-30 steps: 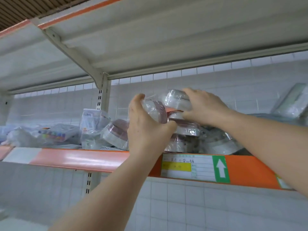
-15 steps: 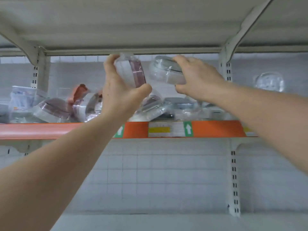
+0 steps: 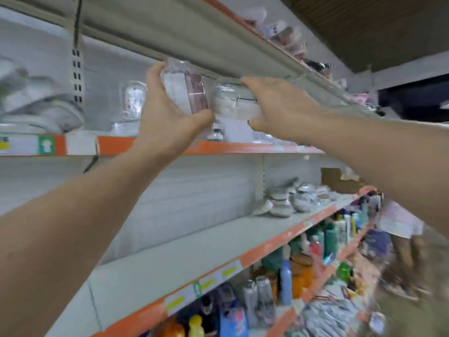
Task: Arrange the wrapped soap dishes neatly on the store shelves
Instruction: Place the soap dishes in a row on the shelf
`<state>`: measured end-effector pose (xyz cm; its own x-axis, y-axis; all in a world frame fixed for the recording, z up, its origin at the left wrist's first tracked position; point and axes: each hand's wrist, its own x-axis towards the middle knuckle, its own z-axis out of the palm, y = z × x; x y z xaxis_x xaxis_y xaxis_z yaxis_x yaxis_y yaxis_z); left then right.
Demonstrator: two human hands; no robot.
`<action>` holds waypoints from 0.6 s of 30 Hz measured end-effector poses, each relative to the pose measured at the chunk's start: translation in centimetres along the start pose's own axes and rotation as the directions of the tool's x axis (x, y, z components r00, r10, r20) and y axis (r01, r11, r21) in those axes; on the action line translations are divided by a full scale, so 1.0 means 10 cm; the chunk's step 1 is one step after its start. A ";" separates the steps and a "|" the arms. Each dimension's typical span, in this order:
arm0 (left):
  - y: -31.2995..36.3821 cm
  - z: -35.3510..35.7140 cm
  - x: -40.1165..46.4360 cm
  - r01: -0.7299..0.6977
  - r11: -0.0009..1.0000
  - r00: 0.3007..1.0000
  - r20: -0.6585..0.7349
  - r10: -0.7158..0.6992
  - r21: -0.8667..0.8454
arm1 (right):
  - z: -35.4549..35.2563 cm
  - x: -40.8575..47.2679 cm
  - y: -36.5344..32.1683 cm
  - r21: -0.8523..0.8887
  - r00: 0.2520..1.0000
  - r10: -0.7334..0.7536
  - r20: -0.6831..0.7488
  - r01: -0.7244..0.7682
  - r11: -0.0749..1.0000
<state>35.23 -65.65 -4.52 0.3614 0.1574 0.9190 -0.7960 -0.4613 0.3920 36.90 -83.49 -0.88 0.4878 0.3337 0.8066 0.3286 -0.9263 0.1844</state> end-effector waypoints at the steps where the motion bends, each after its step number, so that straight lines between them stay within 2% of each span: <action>1: 0.01 0.28 -0.03 0.016 0.999 1.000 0.021 -0.015 -0.031 | 0.01 -0.10 0.25 -0.029 0.999 0.022 0.024 -0.021 0.999; 4: 0.06 1.05 -0.11 0.085 0.991 0.989 0.131 -0.071 -0.106 | 0.07 -0.38 0.94 -0.088 0.993 0.092 0.077 -0.085 0.992; 9: -0.06 2.17 -0.21 0.128 0.979 0.963 0.258 -0.085 -0.156 | 0.37 -0.70 1.96 -0.147 0.976 0.195 0.098 -0.179 0.973; 18: -1.12 4.25 -0.12 0.246 0.946 0.895 0.424 -0.139 -0.210 | 1.57 -0.73 3.67 -0.224 0.942 0.295 0.159 -0.257 0.940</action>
<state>64.31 -97.78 -11.75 0.6401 -0.1656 0.7502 -0.7659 -0.2147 0.6061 58.05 -117.14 -8.80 0.6855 0.0688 0.7248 0.0029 -0.9958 0.0917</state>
